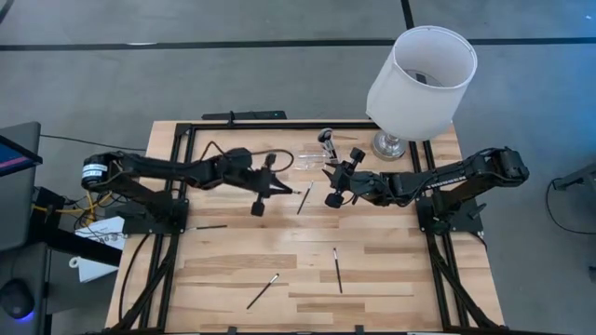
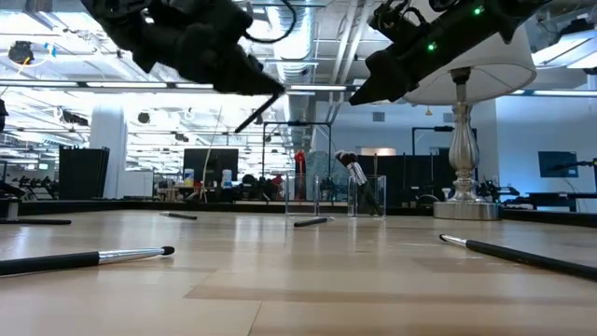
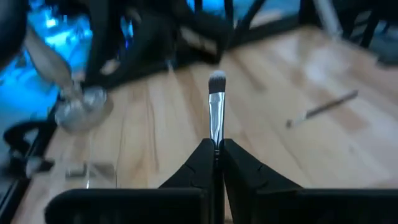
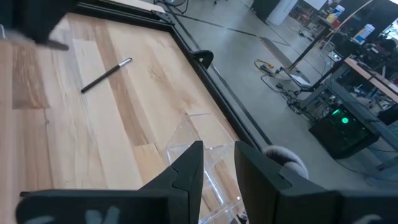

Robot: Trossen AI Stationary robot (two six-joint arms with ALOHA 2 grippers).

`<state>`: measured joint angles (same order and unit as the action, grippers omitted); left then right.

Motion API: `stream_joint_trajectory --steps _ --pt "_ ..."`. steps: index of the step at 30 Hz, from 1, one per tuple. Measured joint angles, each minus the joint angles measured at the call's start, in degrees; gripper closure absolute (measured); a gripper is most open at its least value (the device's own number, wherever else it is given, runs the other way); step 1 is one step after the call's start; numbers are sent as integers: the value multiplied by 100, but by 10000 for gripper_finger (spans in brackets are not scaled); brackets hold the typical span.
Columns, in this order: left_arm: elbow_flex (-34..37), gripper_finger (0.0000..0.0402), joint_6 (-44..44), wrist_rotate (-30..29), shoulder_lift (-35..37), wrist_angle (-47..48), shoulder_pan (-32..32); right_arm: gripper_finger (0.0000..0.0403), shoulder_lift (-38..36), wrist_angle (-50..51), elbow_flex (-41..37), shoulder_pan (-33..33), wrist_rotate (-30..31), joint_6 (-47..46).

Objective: Put items in baskets/containers
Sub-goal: Put the silver eyeshadow brush into the transparent organizer

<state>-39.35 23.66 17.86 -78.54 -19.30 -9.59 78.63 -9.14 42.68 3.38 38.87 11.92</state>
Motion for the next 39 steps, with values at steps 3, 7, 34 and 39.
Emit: stream_joint_trajectory --steps 3,7,34,39 --pt "137 384 -154 461 0 -655 -244 322 0 15 0 0 0 1" --pt "632 384 -520 639 0 -2289 -686 322 0 15 0 2 0 2" --pt "1492 381 -2221 -14 -671 -6910 123 308 699 -2978 0 -69 -2558 160" --pt "1071 381 -2212 -73 -957 -6952 581 282 698 -3229 0 78 -2645 161"
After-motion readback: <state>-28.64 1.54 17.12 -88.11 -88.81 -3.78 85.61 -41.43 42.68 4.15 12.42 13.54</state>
